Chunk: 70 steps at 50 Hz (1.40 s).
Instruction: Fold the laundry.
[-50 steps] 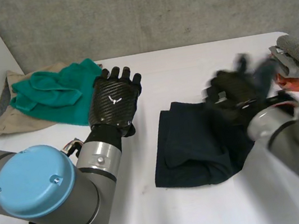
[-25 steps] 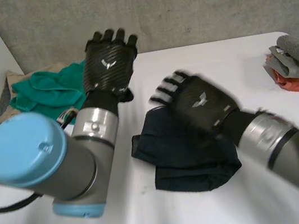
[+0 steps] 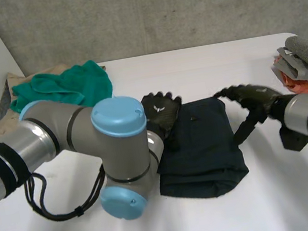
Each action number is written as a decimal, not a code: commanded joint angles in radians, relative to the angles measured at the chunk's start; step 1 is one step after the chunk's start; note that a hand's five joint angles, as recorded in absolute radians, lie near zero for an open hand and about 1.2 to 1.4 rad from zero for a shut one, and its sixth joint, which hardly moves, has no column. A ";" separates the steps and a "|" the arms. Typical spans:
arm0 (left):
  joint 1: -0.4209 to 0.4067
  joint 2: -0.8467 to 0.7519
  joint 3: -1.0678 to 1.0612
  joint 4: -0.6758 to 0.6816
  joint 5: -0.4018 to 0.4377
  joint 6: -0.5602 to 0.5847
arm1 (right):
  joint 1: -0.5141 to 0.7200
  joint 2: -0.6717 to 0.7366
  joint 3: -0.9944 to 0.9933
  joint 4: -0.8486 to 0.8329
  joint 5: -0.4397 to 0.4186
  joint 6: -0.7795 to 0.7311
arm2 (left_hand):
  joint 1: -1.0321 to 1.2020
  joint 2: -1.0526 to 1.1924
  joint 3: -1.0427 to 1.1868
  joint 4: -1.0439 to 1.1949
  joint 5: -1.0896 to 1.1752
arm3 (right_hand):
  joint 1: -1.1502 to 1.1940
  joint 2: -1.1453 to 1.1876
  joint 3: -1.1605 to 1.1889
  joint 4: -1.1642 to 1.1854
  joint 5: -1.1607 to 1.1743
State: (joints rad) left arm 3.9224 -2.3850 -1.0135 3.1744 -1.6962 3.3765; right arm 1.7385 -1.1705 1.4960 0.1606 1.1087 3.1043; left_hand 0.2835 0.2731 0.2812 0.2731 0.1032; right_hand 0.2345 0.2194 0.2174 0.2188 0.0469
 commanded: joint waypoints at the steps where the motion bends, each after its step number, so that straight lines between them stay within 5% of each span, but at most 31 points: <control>1: -0.043 0.030 -0.108 0.002 -0.074 0.086 | 0.134 0.106 -0.059 0.043 0.126 -0.045 | 0.036 0.046 0.038 0.046 0.041 | -0.060 -0.045 -0.043 -0.044 -0.047; 14: -0.043 0.023 -0.152 -0.008 -0.082 0.096 | 0.234 0.141 0.004 -0.113 0.377 -0.246 | 0.024 0.034 0.026 0.034 0.030 | -0.060 -0.045 -0.043 -0.044 -0.047; 29: -0.038 0.145 -0.192 -0.021 -0.074 0.081 | 0.246 0.101 0.105 -0.240 0.411 -0.366 | -0.035 -0.024 -0.032 -0.024 -0.029 | -0.060 -0.045 -0.043 -0.044 -0.047; 35: -0.031 0.263 -0.237 -0.007 -0.060 0.070 | 0.236 -0.096 0.174 -0.369 0.410 -0.360 | -0.044 -0.033 -0.041 -0.033 -0.038 | -0.060 -0.045 -0.043 -0.044 -0.047; 46: 0.072 0.530 -0.401 -0.005 0.191 -0.083 | 0.254 -0.314 0.407 -0.483 0.384 -0.355 | -0.046 -0.036 -0.044 -0.036 -0.041 | -0.060 -0.045 -0.043 -0.044 -0.047; 51: 0.109 0.584 -0.471 0.007 0.303 -0.138 | 0.282 -0.305 0.524 -0.518 0.382 -0.354 | -0.038 -0.027 -0.035 -0.027 -0.032 | -0.060 -0.045 -0.043 -0.044 -0.047; 70: 0.129 0.552 -0.534 0.085 0.308 -0.146 | 0.420 -0.023 0.616 -0.866 0.438 -0.349 | -0.032 -0.021 -0.029 -0.021 -0.026 | -0.060 -0.045 -0.043 -0.044 -0.047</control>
State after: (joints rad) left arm 4.0534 -1.8178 -1.5463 3.2555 -1.3858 3.2292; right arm 2.1489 -1.2774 2.1356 -0.6407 1.5290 2.7562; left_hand 0.2477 0.2549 0.2565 0.2474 0.0641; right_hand 0.1977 0.2006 0.2112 0.2188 0.0425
